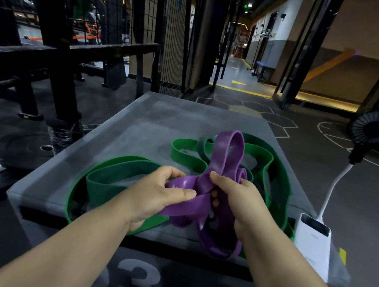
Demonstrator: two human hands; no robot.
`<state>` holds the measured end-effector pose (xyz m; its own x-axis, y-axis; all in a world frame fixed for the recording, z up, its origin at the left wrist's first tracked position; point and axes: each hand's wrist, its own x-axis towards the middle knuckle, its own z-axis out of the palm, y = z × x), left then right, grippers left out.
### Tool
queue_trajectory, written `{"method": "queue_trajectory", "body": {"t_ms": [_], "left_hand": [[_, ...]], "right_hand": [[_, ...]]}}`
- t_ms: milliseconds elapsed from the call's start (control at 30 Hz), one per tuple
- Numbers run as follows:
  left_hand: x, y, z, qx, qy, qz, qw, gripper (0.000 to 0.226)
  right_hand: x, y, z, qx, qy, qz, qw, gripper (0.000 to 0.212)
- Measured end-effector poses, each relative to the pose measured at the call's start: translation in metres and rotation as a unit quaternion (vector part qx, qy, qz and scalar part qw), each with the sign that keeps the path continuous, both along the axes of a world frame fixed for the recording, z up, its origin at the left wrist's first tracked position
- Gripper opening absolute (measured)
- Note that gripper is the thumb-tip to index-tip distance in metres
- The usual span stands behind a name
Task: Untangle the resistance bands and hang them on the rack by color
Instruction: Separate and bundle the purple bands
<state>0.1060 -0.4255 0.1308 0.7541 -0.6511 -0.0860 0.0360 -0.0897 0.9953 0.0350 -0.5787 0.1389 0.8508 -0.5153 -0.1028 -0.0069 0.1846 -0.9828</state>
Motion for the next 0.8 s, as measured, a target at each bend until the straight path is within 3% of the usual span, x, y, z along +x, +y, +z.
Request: {"method": "queue_trajectory", "body": {"t_ms": [167, 267, 333, 367, 500, 633, 800], "left_hand": [[0.007, 0.006, 0.000, 0.116, 0.015, -0.058, 0.991, 0.063], [0.005, 0.005, -0.014, 0.149, 0.049, -0.090, 0.984, 0.039], [-0.003, 0.001, -0.020, 0.097, 0.107, -0.089, 0.985, 0.016], [-0.005, -0.001, -0.021, 0.054, 0.136, -0.084, 0.986, 0.016], [-0.005, -0.005, -0.018, -0.089, 0.200, -0.036, 0.975, 0.044], [-0.005, -0.006, -0.017, -0.157, 0.194, 0.003, 0.968, 0.058], [0.000, 0.000, -0.012, -0.181, 0.141, -0.038, 0.973, 0.068]], "right_hand": [[-0.001, -0.002, -0.001, 0.024, -0.002, 0.012, 1.000, 0.030], [-0.002, -0.002, -0.002, 0.058, -0.006, 0.040, 0.998, 0.023], [-0.001, -0.002, -0.002, 0.069, -0.005, 0.047, 0.997, 0.016], [0.000, -0.003, -0.002, 0.074, -0.006, 0.037, 0.997, 0.015], [0.004, -0.009, 0.000, 0.138, -0.013, -0.010, 0.990, 0.024], [0.003, -0.017, 0.004, 0.197, 0.007, -0.042, 0.979, 0.027], [0.000, -0.028, 0.006, 0.226, 0.013, -0.046, 0.973, 0.025]]}}
